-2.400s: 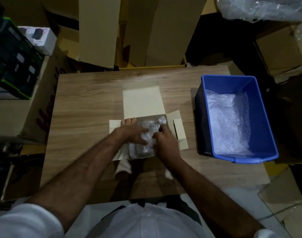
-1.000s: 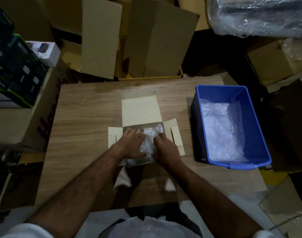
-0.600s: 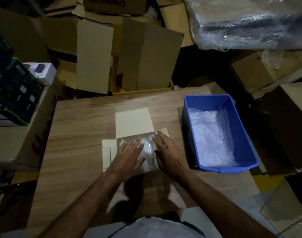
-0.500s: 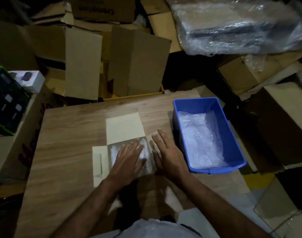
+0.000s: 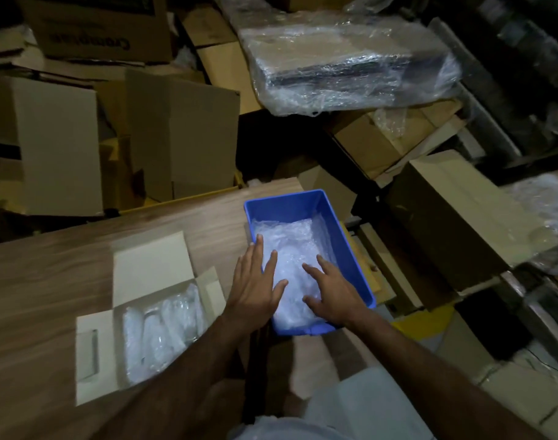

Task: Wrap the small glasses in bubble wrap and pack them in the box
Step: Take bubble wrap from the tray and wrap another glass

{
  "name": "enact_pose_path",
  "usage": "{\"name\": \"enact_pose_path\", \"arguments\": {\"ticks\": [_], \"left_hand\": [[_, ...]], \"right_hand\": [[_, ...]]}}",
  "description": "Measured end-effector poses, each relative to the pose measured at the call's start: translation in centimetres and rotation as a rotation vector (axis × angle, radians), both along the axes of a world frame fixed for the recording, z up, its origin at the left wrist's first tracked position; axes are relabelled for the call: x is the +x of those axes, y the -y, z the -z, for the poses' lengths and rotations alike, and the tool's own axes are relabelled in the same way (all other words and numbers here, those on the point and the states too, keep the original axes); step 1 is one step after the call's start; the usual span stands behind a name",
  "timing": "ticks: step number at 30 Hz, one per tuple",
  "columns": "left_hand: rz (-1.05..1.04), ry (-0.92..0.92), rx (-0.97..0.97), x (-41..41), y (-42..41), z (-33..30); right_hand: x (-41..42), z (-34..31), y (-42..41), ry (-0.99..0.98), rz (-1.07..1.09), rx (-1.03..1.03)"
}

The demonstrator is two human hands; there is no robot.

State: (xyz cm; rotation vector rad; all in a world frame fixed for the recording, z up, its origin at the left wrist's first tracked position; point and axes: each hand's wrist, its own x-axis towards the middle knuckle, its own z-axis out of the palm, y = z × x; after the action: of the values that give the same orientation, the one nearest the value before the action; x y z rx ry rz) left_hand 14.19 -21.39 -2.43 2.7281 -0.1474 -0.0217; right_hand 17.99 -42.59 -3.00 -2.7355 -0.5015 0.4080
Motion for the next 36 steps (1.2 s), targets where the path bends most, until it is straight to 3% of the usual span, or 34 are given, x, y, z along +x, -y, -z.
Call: {"name": "enact_pose_path", "arguments": {"ticks": [4, 7, 12, 25, 32, 36], "left_hand": [[-0.013, -0.052, 0.058, 0.9, 0.7, 2.0], [-0.037, -0.068, 0.087, 1.0, 0.8, 2.3], [-0.024, -0.04, 0.025, 1.2, 0.7, 1.9], [-0.092, -0.043, 0.081, 0.5, 0.7, 1.9], [-0.065, 0.035, -0.102, 3.1, 2.3, -0.1], [-0.051, 0.242, -0.342, 3.4, 1.6, -1.6]], "right_hand": [[3.0, 1.7, 1.1, -0.154, -0.186, -0.237], [4.9, 3.7, 0.9, -0.186, -0.334, -0.286], [5.9, 5.7, -0.8, -0.135, -0.413, -0.06], [4.5, 0.9, 1.5, 0.065, -0.103, 0.425], [3.8, -3.7, 0.7, 0.184, -0.142, 0.603], [3.3, -5.9, 0.2, 0.331, -0.148, 0.627]]}}
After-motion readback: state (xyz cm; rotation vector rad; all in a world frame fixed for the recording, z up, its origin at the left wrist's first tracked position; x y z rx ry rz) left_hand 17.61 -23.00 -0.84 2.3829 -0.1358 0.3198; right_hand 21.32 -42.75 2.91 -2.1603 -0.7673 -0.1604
